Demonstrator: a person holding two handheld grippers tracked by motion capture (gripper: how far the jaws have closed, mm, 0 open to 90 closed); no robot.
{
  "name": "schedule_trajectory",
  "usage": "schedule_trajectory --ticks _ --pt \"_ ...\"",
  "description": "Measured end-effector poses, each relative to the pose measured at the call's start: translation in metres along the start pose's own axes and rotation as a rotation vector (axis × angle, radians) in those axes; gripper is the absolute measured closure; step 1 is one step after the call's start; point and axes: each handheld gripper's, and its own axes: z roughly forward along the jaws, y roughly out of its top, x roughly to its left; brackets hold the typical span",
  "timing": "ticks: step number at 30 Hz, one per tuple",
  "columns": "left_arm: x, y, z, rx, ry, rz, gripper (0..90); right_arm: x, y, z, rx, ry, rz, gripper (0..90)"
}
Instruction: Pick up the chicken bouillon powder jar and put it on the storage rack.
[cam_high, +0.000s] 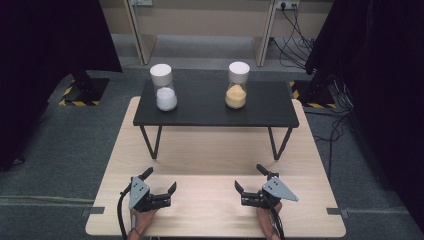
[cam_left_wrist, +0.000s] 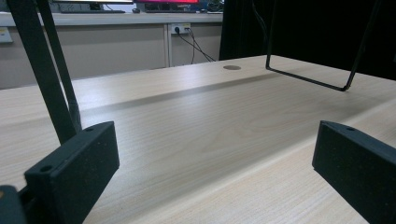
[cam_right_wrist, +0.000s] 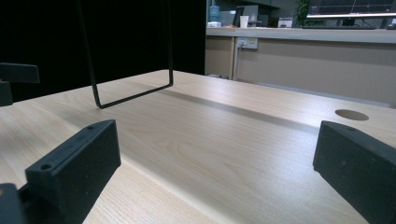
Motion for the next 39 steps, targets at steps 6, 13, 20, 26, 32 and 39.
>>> schedule_trajectory --ticks 6,13,20,26,32,39 --pt "-0.0008 -0.0001 -0.0005 0.001 0.004 -0.001 0.0 0.0 0.0001 -0.0004 0.002 0.001 0.0 0.5" --pt "-0.0017 0.0005 -0.0004 0.005 0.001 0.012 0.0 -0.0012 -0.0002 -0.0008 0.002 0.001 0.009 0.5" --pt "-0.0023 0.001 -0.0002 0.008 0.002 0.016 0.0 -0.0021 -0.0003 -0.0007 0.002 0.005 0.012 0.5" --pt "-0.002 0.0008 -0.0002 0.007 0.0 0.017 0.0 -0.0032 -0.0004 -0.0007 0.003 0.007 0.018 0.5" --pt "-0.0023 0.0009 -0.0001 0.008 0.0 0.018 0.0 -0.0029 -0.0003 -0.0007 0.003 0.007 0.014 0.5" --pt "-0.0023 0.0009 -0.0001 0.008 -0.001 0.02 0.0 -0.0036 -0.0004 -0.0006 0.003 0.008 0.02 0.5"
